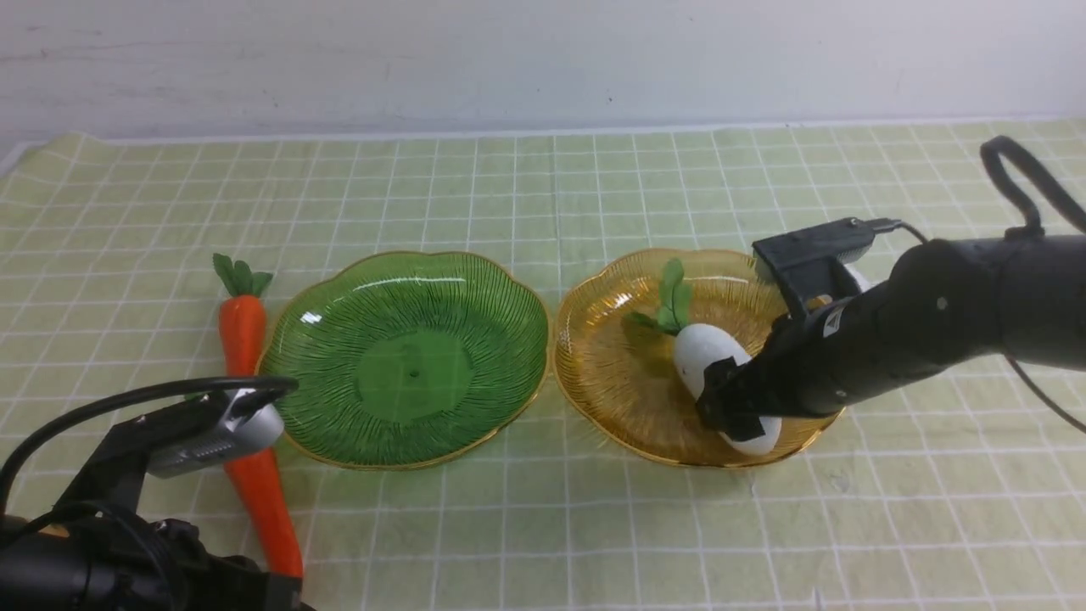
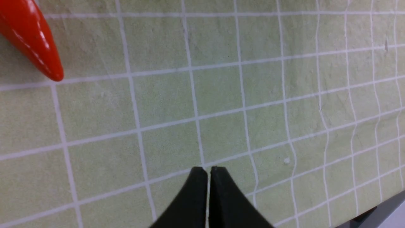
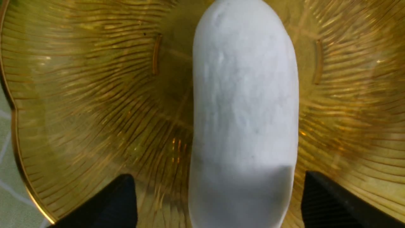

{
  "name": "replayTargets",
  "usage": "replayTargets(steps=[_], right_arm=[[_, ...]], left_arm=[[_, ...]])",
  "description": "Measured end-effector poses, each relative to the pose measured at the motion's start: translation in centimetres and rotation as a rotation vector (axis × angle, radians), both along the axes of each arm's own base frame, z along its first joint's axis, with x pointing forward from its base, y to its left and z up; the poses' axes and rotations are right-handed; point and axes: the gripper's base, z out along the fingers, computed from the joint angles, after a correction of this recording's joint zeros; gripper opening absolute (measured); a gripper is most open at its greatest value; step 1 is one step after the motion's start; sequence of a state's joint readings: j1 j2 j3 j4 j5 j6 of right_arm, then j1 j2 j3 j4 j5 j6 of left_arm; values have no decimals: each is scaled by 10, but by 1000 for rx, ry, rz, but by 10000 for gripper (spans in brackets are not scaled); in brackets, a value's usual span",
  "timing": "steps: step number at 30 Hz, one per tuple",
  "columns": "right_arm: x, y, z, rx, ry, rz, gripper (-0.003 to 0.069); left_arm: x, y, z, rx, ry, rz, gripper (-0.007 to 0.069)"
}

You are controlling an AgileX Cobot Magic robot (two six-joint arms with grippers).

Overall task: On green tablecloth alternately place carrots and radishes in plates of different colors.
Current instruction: 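Place the white radish on the plate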

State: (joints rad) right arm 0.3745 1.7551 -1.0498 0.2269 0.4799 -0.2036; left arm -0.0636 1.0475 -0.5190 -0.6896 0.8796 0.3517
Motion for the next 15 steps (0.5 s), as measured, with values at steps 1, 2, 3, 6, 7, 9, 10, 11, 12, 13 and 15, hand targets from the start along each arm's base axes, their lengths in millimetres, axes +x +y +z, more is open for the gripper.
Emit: replayTargets(steps=[1,2,3,6,7,9,10,11,12,13,15], right_arm=[[1,-1,3,-4,-10,1,658],[2,-2,7,-12,-21,3,662],[5,-6,13,-15,-35,-5,662],[18,-24,31,-3,-58,-87,655],[20,-26,34,-1,-63,-98,653],[28,-42,43,19,-65,-174,644],[33,-52,47,30,-72,-218,639],[37,-65,49,38,-81,-263,631],[40,-73,51,47,-92,-296,627],[43,-83,51,54,-102,-332,620],[47,-100,51,66,-122,-393,610]], left_arm=[[0,0,0,0,0,0,-5],[0,0,0,0,0,0,-5],[0,0,0,0,0,0,-5],[0,0,0,0,2,-1,-5],[0,0,0,0,2,-1,-5],[0,0,0,0,2,-1,-5],[0,0,0,0,2,-1,-5],[0,0,0,0,2,-1,-5],[0,0,0,0,2,-1,-5],[0,0,0,0,2,-1,-5],[0,0,0,0,2,-1,-5]])
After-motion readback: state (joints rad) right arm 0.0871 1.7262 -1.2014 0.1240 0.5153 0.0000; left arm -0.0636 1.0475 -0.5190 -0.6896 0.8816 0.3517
